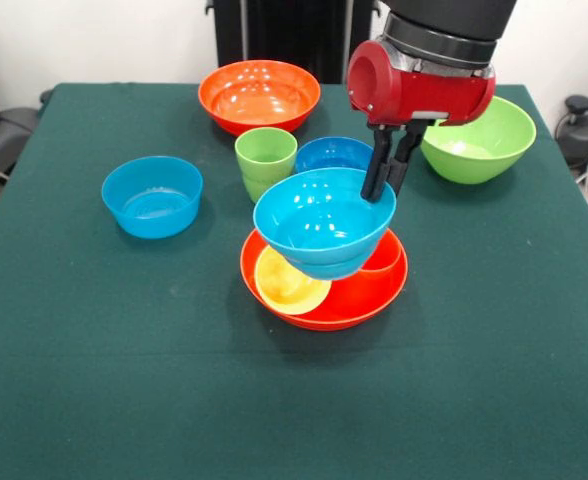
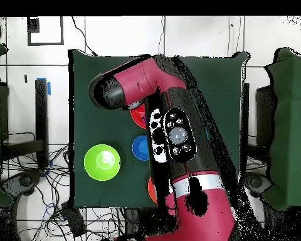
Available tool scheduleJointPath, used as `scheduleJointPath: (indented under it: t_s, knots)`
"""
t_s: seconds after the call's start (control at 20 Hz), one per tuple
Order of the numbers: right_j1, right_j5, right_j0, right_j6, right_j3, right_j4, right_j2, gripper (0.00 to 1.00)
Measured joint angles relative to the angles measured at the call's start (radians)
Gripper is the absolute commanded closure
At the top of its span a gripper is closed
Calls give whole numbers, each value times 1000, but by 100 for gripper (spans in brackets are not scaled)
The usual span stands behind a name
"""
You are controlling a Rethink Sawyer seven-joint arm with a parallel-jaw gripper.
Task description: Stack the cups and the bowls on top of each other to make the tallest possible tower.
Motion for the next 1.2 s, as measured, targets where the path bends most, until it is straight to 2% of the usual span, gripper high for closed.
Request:
scheduleJointPath:
  t_s: [0.85,1.2]
  knots:
    - [5,34,15,0,0,11,-38,100]
    - [5,34,15,0,0,34,-51,100]
